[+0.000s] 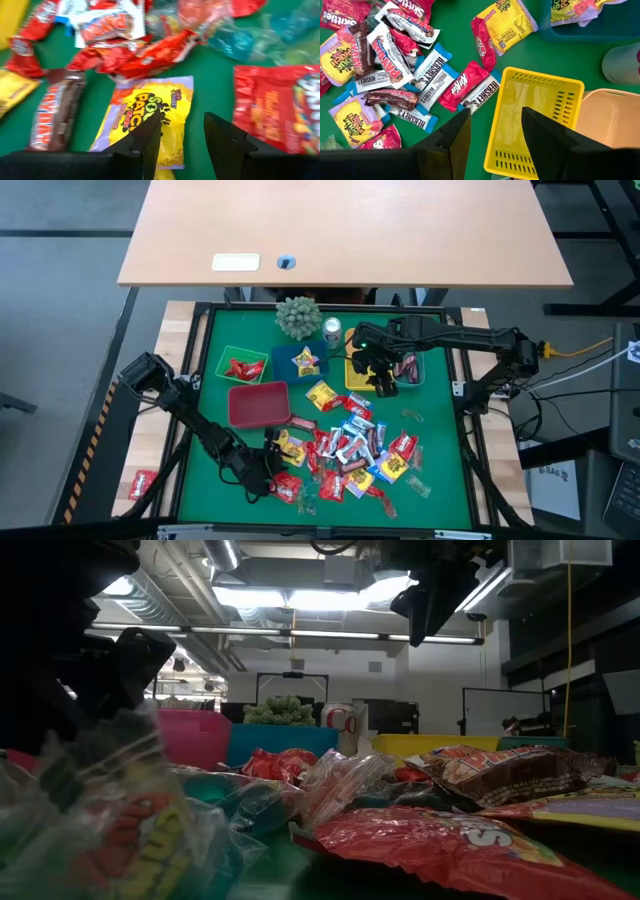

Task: Sort candy
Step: Put the yellow candy pack into the blue bin

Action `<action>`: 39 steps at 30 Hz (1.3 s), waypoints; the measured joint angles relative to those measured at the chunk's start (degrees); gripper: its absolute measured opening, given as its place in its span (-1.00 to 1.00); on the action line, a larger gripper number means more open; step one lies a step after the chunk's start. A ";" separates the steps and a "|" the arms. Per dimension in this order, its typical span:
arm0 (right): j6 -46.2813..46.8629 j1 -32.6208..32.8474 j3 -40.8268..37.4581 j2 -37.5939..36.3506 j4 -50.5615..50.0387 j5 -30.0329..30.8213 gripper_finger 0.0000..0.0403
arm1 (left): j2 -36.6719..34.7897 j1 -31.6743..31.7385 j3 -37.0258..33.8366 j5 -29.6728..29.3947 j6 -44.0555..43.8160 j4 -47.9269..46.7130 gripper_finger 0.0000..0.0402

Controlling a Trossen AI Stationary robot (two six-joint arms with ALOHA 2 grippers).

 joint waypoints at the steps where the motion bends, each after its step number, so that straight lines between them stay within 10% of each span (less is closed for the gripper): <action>1: 0.00 0.00 0.00 0.00 0.00 0.00 -0.13 | 0.00 0.02 0.00 -1.16 -0.02 0.00 -0.32; 39: -0.04 0.00 0.00 0.00 0.08 -0.01 -0.13 | 0.00 2.09 0.02 -2.96 -0.55 -8.87 -0.49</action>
